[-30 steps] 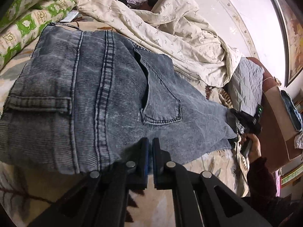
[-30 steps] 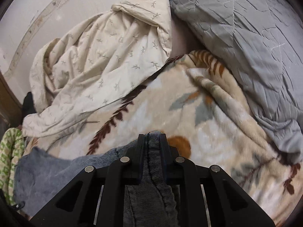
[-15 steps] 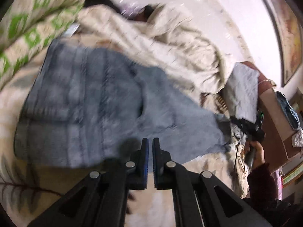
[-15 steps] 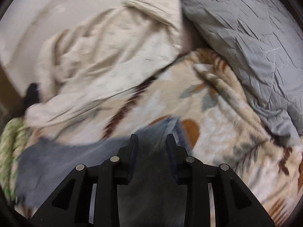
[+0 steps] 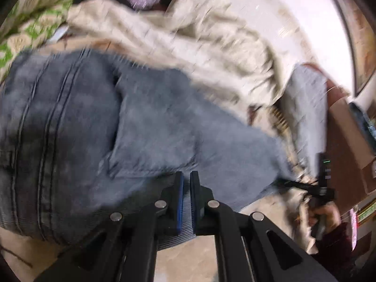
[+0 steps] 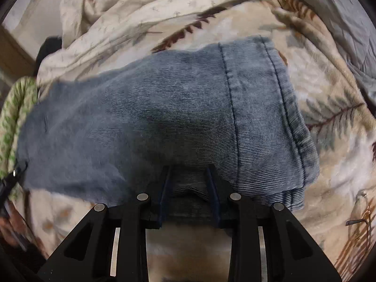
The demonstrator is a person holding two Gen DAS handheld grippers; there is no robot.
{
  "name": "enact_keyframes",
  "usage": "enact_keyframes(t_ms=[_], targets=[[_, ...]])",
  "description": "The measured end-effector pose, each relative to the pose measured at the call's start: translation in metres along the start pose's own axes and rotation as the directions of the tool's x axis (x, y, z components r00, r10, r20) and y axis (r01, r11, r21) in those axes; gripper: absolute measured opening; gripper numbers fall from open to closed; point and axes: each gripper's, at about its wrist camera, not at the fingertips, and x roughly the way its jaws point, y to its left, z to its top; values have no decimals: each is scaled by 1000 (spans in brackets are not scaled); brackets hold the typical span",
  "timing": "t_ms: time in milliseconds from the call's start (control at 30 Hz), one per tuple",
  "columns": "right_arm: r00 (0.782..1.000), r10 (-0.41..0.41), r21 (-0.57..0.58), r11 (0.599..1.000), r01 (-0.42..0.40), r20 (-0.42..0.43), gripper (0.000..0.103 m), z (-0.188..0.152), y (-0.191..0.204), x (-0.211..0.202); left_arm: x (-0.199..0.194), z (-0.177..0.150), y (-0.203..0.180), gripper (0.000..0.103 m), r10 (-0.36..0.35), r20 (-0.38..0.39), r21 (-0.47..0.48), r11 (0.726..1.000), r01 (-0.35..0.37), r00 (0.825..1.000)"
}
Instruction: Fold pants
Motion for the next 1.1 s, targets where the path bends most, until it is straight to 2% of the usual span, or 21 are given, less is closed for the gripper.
enact_keyframes(t_ms=[33, 100, 200, 400, 500, 567, 633, 700, 767, 900, 967, 1033, 1100], targets=[[999, -16, -12, 1000, 15, -29, 27, -2, 3, -2, 4, -2, 7, 7, 16, -37, -18, 1000, -17, 999], [998, -19, 2, 1000, 19, -63, 27, -8, 3, -3, -1, -3, 18, 7, -18, -50, -55, 998, 15, 999], [995, -29, -26, 999, 27, -98, 27, -20, 6, -4, -8, -5, 25, 5, -3, -59, -27, 1000, 2, 998], [992, 46, 28, 999, -43, -121, 26, -32, -9, -11, -17, -7, 44, 4, -92, -81, -55, 995, 88, 992], [994, 44, 10, 999, -43, -97, 27, -32, -1, -22, -18, -4, 44, 4, -105, -71, -85, 991, 99, 992], [986, 161, 5, 987, -161, -31, 27, -27, 13, -39, -24, -1, 36, 4, -103, -38, -72, 992, 100, 994], [974, 223, -36, 974, -222, 29, 28, -24, 30, -53, -33, 6, 20, 5, -152, 32, -32, 988, 153, 988], [959, 275, -64, 961, -271, 67, 28, -17, 50, -57, -35, 11, 6, 6, -204, 74, -4, 979, 205, 976], [955, 284, -80, 957, -278, 85, 27, -8, 68, -49, -25, 16, -13, 9, -205, 79, 33, 979, 203, 975], [958, 275, -78, 960, -269, 79, 28, 3, 93, -16, 11, 16, -38, 10, -175, 6, 84, 981, 174, 985], [972, 236, -72, 969, -235, 8, 28, 2, 99, 5, 28, 13, -44, 10, -121, -58, 120, 985, 127, 991], [968, 228, -67, 970, -236, -105, 28, -7, 100, 21, 41, 7, -42, 10, -61, -124, 136, 988, 78, 990], [970, 206, -107, 970, -220, -130, 28, -15, 100, 14, 38, 7, -35, 10, -79, -135, 111, 989, 94, 988]])
